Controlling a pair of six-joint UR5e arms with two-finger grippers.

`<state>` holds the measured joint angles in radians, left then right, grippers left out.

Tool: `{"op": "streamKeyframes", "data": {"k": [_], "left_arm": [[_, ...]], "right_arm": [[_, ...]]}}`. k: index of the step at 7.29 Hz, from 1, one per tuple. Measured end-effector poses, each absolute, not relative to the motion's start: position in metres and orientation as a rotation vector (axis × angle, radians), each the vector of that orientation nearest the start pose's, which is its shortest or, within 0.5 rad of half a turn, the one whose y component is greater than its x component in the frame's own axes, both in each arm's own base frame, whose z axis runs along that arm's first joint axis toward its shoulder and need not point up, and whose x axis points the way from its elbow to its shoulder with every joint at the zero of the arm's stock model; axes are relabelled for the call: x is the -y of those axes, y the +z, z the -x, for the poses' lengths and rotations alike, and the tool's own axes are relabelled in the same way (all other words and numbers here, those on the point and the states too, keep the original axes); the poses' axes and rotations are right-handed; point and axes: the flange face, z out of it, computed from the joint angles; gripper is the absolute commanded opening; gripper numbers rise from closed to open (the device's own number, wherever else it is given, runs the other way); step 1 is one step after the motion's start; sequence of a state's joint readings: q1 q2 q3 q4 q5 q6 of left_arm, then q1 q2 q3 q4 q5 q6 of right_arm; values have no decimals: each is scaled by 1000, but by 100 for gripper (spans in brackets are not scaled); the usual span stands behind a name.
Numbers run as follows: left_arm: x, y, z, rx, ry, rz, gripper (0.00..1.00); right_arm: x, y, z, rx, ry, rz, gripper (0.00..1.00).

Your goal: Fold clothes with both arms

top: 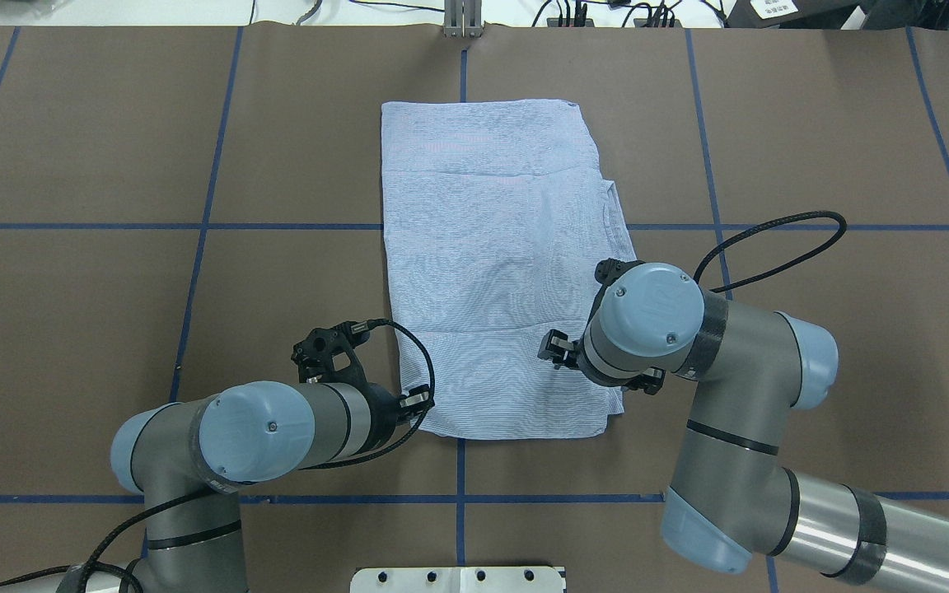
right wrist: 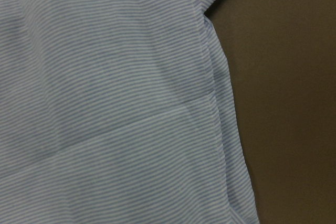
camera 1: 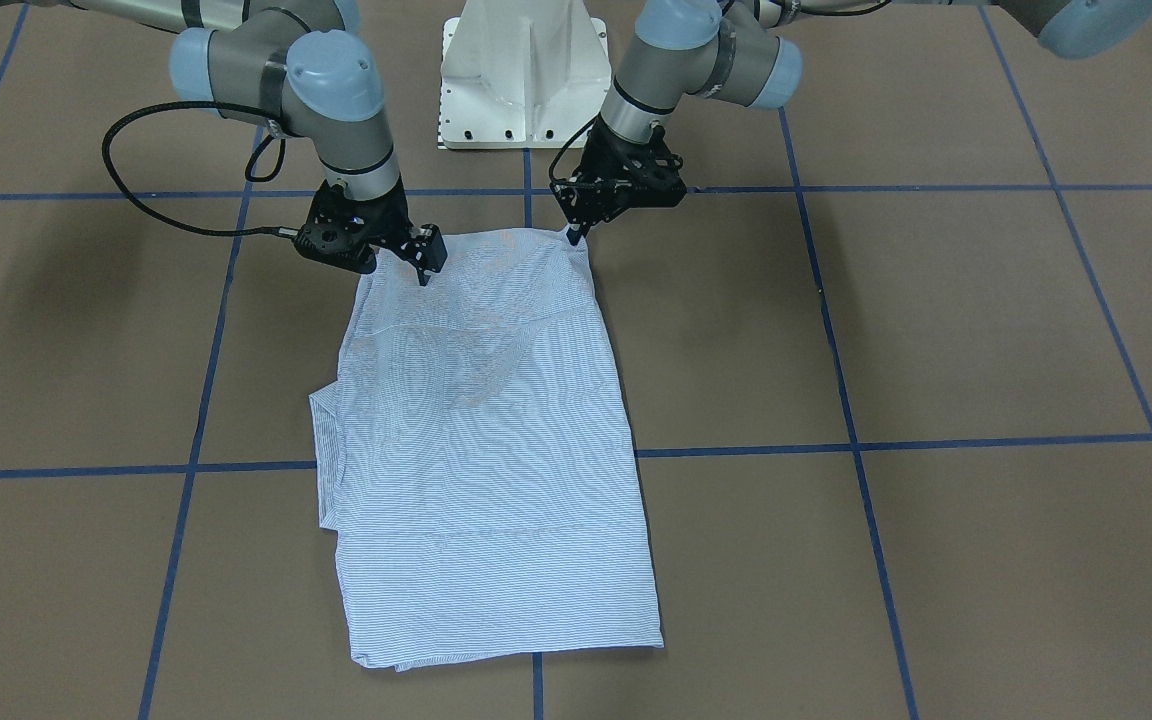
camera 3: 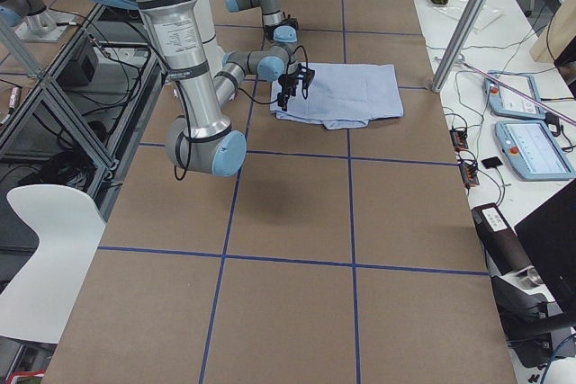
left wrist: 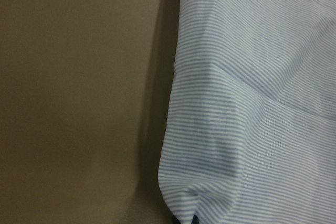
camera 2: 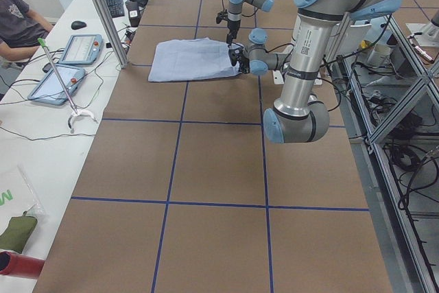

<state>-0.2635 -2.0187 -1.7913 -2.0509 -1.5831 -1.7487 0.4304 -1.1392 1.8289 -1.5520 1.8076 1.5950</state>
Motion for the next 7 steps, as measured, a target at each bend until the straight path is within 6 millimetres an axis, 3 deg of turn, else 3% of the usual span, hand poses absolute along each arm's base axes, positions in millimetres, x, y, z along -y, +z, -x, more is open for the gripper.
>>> {"op": "streamKeyframes", "data": {"k": [7], "left_arm": [[291,253,-568,-1155,-386,-39,0]], "right_arm": [[351,327,520,715,329,98,100]]}}
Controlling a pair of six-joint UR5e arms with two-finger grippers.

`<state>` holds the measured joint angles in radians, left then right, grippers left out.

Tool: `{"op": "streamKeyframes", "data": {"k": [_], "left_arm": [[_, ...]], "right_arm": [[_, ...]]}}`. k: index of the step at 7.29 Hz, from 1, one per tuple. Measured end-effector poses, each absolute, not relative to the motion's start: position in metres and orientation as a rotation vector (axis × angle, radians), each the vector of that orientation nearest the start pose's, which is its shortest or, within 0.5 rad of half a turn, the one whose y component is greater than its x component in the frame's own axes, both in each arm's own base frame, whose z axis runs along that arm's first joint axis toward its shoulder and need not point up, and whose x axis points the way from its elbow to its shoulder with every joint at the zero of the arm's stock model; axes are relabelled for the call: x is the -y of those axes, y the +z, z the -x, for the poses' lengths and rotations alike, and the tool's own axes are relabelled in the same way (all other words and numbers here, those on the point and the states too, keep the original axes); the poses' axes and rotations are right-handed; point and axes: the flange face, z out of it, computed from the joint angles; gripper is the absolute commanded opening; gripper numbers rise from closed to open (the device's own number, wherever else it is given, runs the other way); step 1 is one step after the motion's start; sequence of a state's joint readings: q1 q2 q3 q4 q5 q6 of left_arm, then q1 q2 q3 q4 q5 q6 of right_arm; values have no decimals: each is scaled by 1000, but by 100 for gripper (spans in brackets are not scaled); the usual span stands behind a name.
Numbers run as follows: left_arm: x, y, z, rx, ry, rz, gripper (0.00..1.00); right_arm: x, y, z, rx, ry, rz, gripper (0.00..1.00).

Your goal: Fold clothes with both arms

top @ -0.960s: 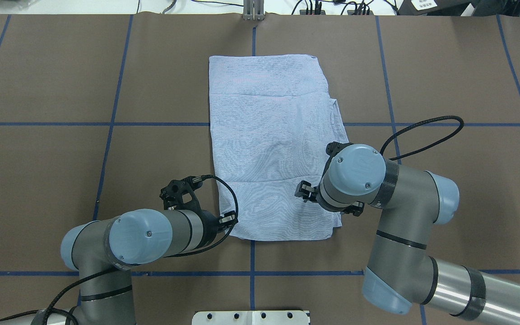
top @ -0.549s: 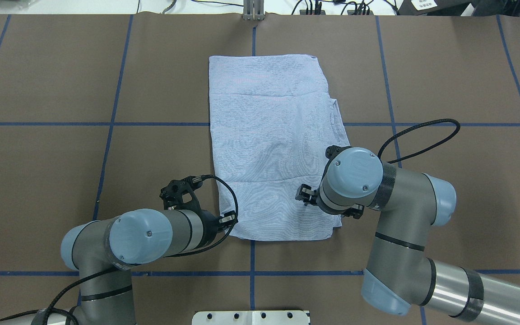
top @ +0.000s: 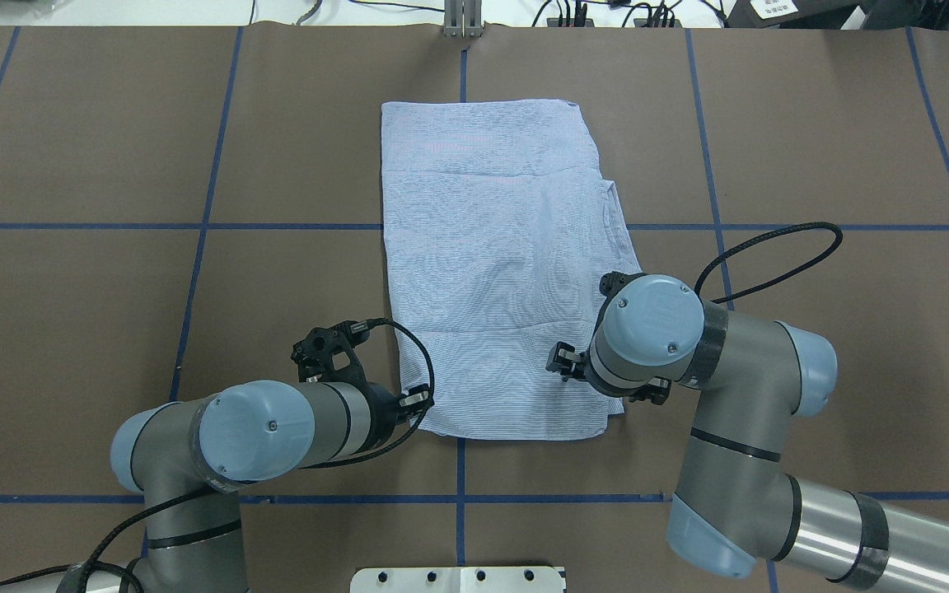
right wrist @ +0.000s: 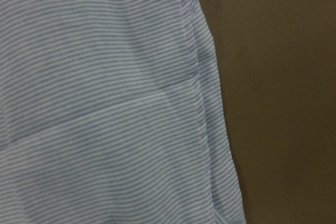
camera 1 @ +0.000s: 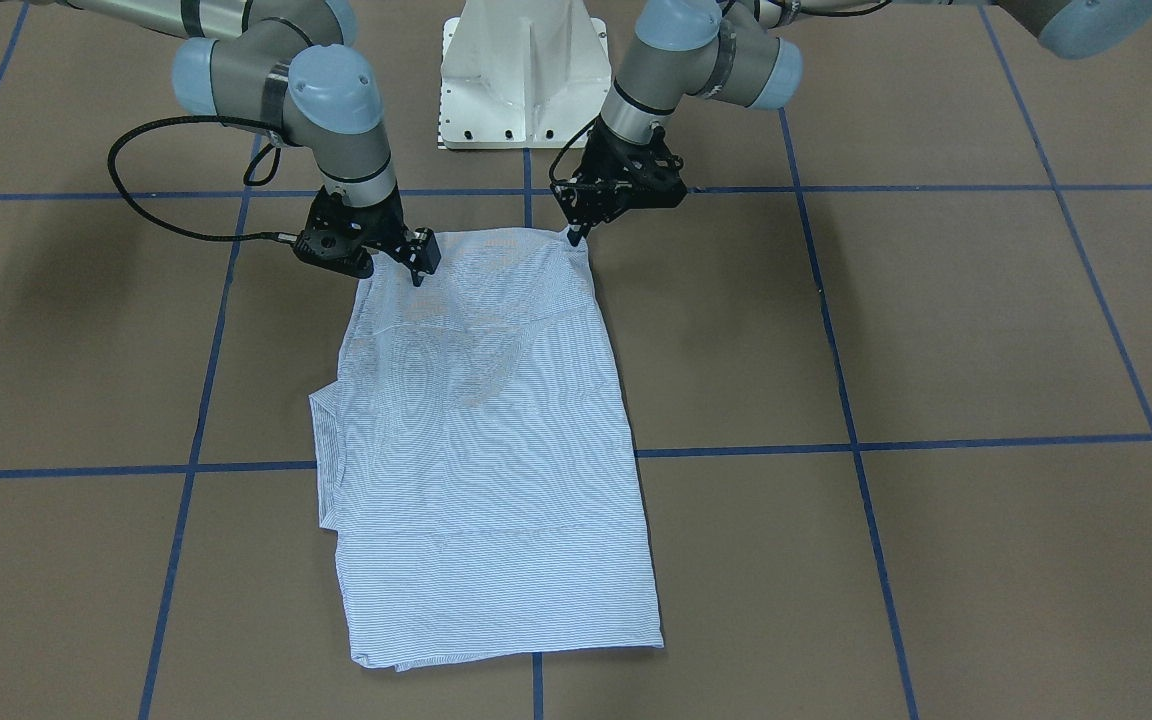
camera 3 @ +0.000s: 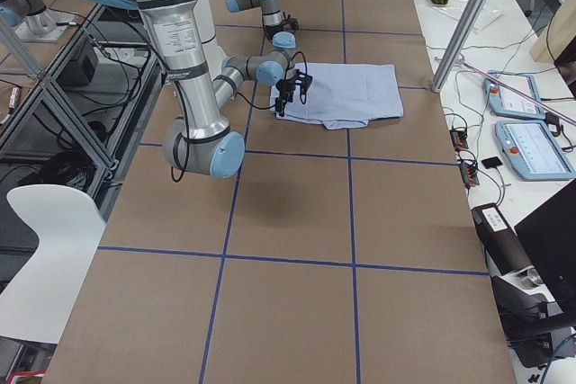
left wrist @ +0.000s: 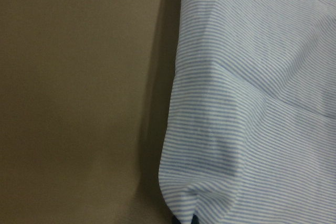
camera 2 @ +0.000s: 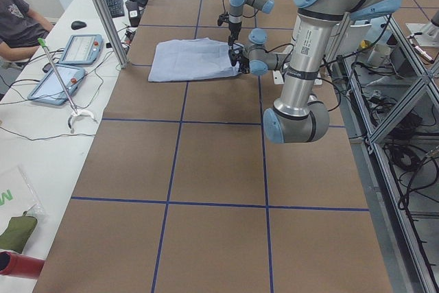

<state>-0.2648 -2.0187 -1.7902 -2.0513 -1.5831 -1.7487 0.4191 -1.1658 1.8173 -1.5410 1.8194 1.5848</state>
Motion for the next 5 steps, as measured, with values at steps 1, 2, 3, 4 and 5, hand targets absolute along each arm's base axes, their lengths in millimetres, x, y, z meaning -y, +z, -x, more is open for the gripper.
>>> {"op": "streamKeyframes", "data": {"k": [1,2,3,4,5], "left_arm": [[291,252,-567,-1157,-386,-39,0],[291,252,-567,-1158,-386,-40,0],[291,251,-567,-1159,-386,-40,0],[292,251,-567,-1159,-387,-40,0],[292,251,-567,-1160,-387,-41,0]], "right_arm": [[349,332,520,709,326,100,100],[347,335,520,705,323,101,100],[345,336,522,704,318,102,100],[343,337,523,702,314,103,99],[341,338,525,698,311,104,92]]}}
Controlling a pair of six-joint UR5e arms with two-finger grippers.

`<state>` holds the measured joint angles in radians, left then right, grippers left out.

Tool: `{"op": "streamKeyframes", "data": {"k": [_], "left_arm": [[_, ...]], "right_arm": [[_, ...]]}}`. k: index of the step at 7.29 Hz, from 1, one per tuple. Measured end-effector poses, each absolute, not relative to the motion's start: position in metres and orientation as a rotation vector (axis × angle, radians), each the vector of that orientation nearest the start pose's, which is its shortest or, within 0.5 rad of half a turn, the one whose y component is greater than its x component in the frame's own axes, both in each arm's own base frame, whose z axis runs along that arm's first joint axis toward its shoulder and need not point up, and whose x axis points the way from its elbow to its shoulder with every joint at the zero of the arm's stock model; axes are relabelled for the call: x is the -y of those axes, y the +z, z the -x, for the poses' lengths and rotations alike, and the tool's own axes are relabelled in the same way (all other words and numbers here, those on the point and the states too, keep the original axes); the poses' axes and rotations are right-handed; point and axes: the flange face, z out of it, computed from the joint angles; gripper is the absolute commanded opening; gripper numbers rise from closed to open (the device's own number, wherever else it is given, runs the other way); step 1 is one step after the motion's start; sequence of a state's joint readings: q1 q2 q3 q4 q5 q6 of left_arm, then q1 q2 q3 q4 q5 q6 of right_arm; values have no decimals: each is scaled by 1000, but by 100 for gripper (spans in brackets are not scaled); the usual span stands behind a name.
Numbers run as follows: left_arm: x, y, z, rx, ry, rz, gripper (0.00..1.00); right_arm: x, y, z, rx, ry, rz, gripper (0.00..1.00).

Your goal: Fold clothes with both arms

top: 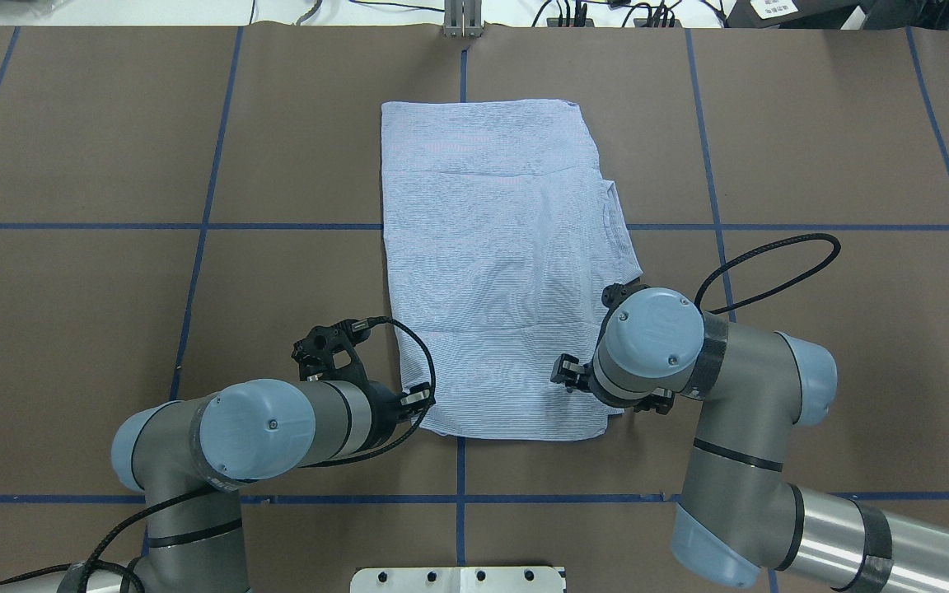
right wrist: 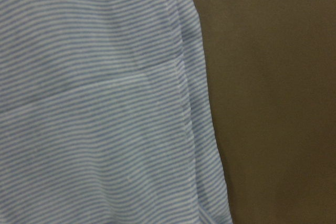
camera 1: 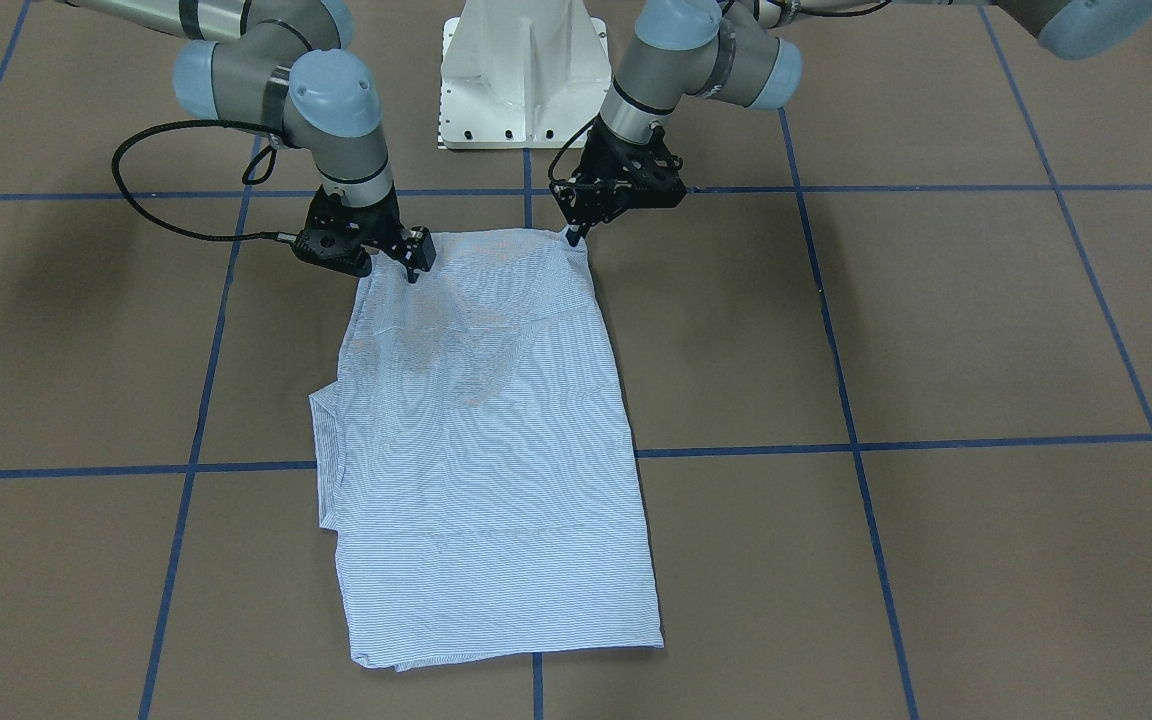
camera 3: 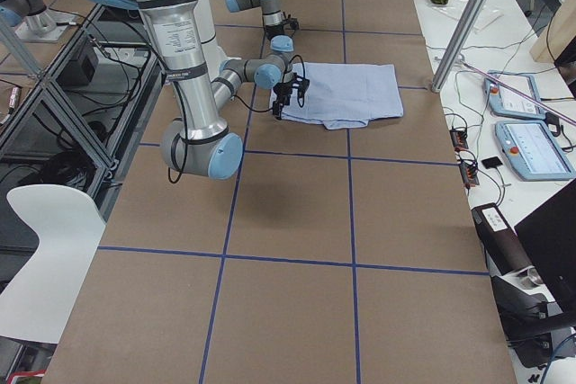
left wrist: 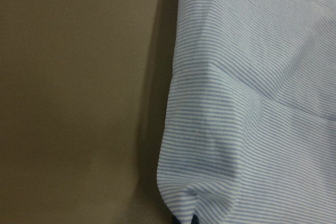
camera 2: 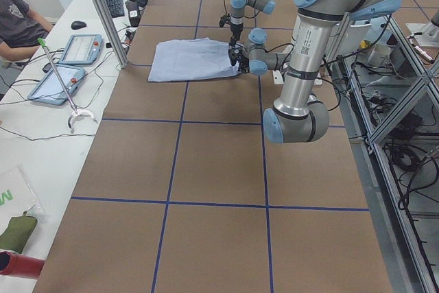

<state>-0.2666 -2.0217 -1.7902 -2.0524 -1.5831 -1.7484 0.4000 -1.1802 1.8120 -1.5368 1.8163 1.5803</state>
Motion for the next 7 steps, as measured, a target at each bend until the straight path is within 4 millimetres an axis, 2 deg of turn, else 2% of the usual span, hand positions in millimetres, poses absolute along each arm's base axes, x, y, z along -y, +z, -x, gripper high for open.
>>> {"op": "streamKeyframes", "data": {"k": [1,3,5,7], "left_arm": [[292,251,-567,-1159,-387,-41,0],[292,251,-567,-1159,-387,-41,0],[292,251,-567,-1159,-386,-42,0],[292,251,-567,-1159,-387,-43,0]], "right_arm": [[339,340,527,695,309,105,76],[339,340,528,696,310,106,61],[338,341,528,693,308,106,54],[338,340,528,694,306,107,52]]}}
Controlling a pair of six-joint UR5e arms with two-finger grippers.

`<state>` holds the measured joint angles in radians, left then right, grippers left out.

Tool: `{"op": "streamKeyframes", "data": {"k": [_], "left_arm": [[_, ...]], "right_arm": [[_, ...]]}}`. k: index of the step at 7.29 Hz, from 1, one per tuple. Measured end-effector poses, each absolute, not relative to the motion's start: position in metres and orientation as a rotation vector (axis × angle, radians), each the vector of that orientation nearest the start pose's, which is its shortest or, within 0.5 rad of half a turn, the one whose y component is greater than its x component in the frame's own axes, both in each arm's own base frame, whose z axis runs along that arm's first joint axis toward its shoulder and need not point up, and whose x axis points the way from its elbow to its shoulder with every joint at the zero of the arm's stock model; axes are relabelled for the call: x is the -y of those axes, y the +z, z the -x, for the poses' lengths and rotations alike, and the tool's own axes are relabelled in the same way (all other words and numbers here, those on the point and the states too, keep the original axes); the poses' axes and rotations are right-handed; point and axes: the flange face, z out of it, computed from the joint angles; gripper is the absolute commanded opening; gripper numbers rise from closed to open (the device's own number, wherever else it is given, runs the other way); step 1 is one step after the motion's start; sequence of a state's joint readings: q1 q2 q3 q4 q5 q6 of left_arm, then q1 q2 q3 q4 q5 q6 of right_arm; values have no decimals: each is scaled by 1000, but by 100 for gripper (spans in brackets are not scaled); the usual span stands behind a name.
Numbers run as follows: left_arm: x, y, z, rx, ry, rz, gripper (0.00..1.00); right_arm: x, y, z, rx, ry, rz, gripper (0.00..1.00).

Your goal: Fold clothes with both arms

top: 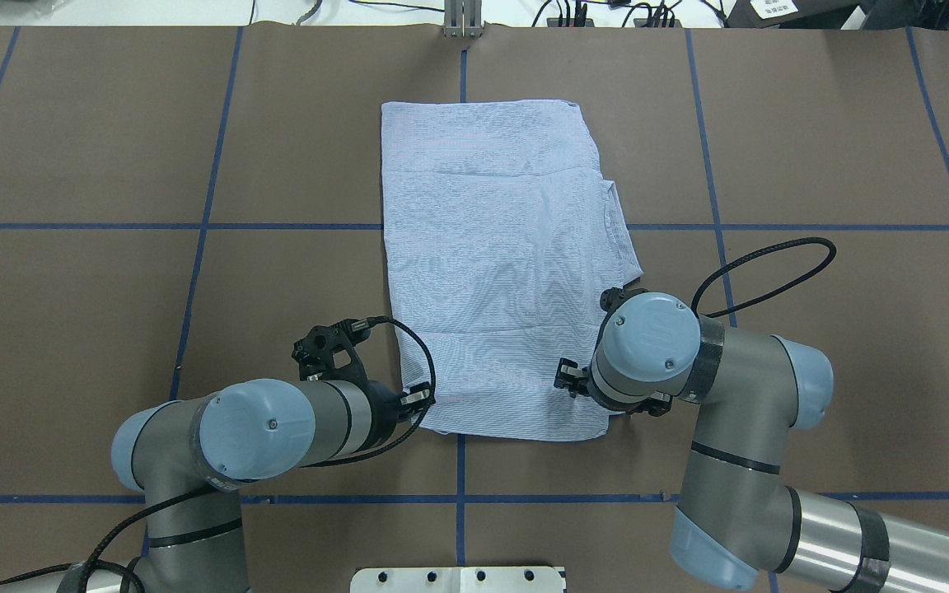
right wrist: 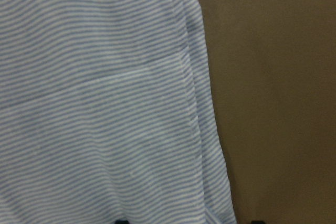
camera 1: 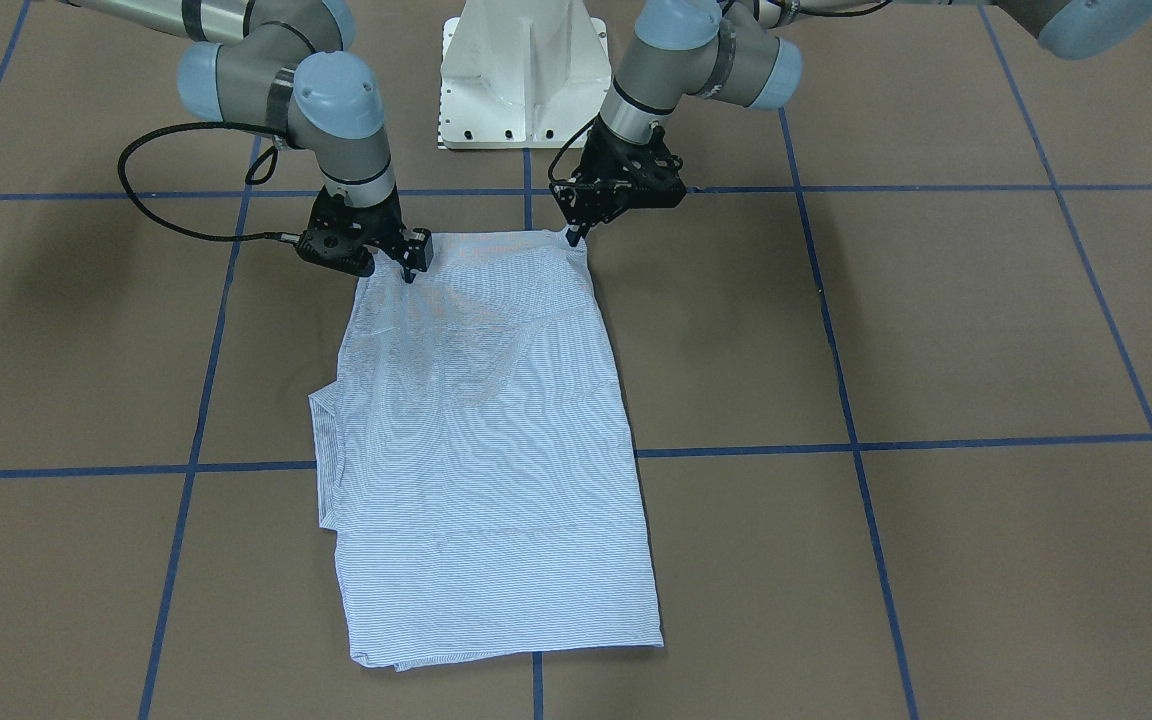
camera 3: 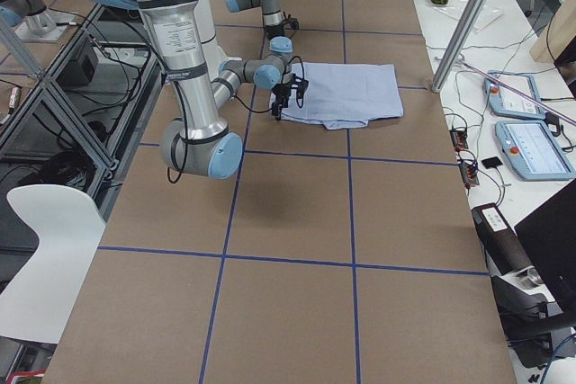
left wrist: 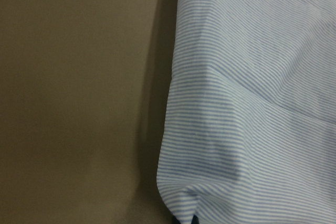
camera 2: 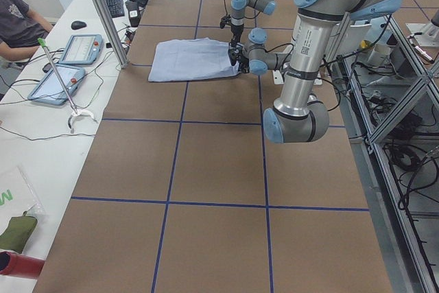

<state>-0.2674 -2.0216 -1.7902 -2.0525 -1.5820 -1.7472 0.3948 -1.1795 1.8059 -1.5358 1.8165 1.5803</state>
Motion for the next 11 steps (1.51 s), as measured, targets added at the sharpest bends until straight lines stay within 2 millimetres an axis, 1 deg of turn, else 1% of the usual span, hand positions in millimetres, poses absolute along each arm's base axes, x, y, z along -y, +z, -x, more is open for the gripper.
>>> {"op": "streamKeyframes", "data": {"k": [2,4,5,6,7,8,10,11], "left_arm": [[293,252,-567,-1156,-388,-43,0],[293,253,-567,-1156,-388,-44,0],[293,253,-567,-1155,-388,-44,0],[293,253,-567,-1155,-389,-44,0],[293,253,-568,-1154,-388,-44,0],[293,254,-568,-1153,-388,-44,0],[293,254,-568,-1152,-387,-44,0],[293,254,-568,-1152,-387,-44,0]], "right_arm": [[338,339,527,696,306,108,52],[339,334,525,707,306,105,52],[339,333,525,708,307,104,50],[339,333,525,709,308,104,36],[340,332,525,710,309,103,26],[340,331,524,712,310,101,21],[343,327,522,720,316,98,0],[344,324,519,726,321,96,0]]}}
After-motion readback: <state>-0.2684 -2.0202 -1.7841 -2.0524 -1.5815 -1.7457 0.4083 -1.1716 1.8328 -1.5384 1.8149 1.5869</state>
